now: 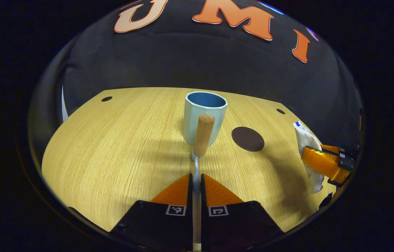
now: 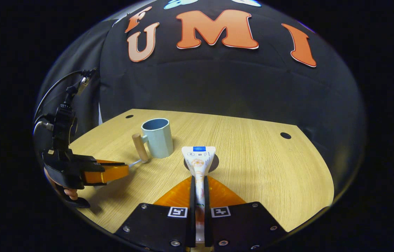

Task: Put the toothbrush and toothpaste on the desktop into the cup, then pick up the cup and place it on the coaster on the desktop.

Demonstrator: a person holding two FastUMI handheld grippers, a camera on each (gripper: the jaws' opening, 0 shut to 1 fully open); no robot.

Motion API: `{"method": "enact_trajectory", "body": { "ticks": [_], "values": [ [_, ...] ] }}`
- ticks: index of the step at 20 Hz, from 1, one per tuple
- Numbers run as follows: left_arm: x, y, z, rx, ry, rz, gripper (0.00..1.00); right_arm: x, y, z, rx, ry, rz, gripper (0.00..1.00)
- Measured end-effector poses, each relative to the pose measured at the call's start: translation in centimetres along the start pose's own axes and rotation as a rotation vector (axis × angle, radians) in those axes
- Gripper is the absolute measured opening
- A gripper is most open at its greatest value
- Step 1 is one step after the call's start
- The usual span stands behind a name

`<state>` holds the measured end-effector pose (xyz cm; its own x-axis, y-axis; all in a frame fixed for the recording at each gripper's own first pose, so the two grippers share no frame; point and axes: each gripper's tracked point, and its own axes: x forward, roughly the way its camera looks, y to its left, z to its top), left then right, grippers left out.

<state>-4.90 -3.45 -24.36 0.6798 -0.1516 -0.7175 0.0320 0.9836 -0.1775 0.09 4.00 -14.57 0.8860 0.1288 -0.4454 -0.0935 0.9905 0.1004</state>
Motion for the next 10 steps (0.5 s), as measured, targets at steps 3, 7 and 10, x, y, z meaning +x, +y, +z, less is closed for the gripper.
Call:
{"method": "enact_trajectory", "body": {
  "ticks": [3, 7, 10],
  "values": [
    [0.5, -0.4, -1.3, -0.001, 0.060, -0.006, 0.09, 0.1, -0.1, -0.4, -0.004, 0.010, -0.003, 0.10],
    [0.7, -0.2, -1.8, -0.001, 0.107, 0.007, 0.09, 0.1, 0.1, -0.7, -0.007, 0.017, 0.003, 0.11],
    [0.0, -0.4, -2.4, -0.003, 0.150, 0.004, 0.09, 0.2, 0.3, -1.0, -0.008, 0.024, 0.008, 0.10]
  ]
}}
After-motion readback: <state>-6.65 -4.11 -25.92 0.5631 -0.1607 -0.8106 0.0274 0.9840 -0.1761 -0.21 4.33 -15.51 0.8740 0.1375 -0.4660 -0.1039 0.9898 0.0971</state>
